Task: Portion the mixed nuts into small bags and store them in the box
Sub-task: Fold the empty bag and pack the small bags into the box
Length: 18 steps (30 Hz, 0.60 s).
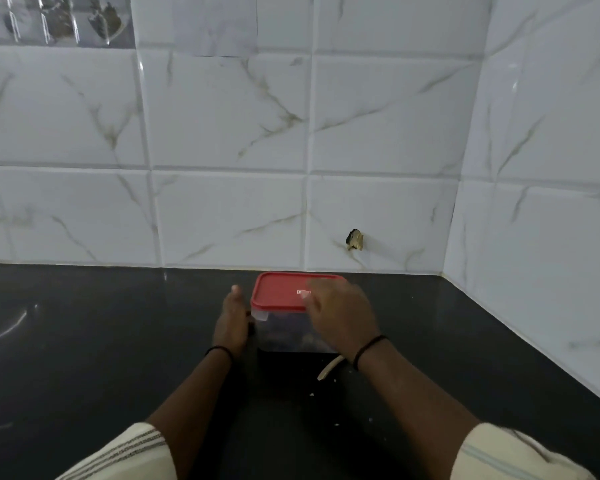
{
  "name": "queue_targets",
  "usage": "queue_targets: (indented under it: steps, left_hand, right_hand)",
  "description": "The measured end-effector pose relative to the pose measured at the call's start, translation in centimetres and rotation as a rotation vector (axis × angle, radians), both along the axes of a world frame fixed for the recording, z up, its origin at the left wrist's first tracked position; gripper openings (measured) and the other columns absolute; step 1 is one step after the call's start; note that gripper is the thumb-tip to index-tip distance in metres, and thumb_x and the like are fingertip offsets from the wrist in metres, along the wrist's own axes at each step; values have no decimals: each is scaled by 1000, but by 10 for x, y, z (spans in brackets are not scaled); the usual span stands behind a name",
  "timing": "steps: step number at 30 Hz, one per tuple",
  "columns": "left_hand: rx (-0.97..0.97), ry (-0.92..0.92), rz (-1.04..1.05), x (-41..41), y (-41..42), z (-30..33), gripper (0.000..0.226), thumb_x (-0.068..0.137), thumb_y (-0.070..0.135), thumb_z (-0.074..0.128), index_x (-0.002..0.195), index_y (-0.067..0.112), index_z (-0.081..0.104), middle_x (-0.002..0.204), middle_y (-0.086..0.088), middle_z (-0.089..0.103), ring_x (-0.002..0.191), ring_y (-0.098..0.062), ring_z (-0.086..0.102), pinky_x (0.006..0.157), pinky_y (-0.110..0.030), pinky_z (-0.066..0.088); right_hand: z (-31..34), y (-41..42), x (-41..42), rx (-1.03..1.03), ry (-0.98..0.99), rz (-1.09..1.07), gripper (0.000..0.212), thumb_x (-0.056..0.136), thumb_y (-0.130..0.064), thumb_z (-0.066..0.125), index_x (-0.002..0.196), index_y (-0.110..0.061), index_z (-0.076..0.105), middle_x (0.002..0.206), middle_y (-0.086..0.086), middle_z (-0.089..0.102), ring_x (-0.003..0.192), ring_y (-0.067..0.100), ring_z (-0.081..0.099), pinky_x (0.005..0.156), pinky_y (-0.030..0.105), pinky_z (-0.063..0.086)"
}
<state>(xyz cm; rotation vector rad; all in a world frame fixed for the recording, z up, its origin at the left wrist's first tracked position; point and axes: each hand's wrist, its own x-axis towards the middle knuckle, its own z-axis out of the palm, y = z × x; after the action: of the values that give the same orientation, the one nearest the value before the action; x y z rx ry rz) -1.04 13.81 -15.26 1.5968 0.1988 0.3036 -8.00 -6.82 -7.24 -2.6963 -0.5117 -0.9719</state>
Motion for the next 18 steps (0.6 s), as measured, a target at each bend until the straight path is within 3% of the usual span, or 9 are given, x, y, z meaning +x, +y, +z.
queue_targets:
  steps: [2,5,8,12,15,18]
  left_hand:
    - [-129,16,48,-2,-2,1,83,74,92,28,92,18,60,93,-13,69,89,-35,67,93,-59,49]
    - [-171,-23,60,-28,-11,27,52,92,71,28,83,26,52,92,-16,65,82,-28,63,86,-50,52]
    - [-120,-43,78,-22,-9,25,55,92,71,27,83,22,50,84,-12,62,77,-24,58,76,-43,51]
    - [151,-38,71,4,-7,17,77,79,87,18,72,17,48,69,-6,60,67,-25,55,70,-41,47]
    - [185,-47,100,14,-7,19,66,93,68,28,87,10,58,85,-9,66,81,-28,63,81,-44,52]
    - [210,-50,87,32,-6,17,65,92,69,34,89,9,60,87,-10,67,84,-29,64,85,-48,52]
  right_hand:
    - [-8,13,-6,-40,109,81,41,95,-41,47,128,-23,62,129,2,65,120,23,58,104,40,42]
    - [-16,19,-3,-81,159,63,46,97,-34,54,142,-28,50,144,1,53,135,22,46,112,40,30]
    - [-15,23,9,-61,152,33,46,98,-31,55,143,-32,49,146,-1,51,136,21,44,113,39,28]
    - [-14,22,40,-59,188,0,46,98,-32,55,144,-34,48,148,-4,49,138,19,41,114,39,24]
    - [-14,19,70,-48,204,-31,47,98,-35,55,144,-37,46,149,-6,48,138,17,40,115,40,23]
    - [-15,19,103,-50,227,-49,47,98,-38,55,144,-37,46,148,-7,48,137,17,41,116,41,24]
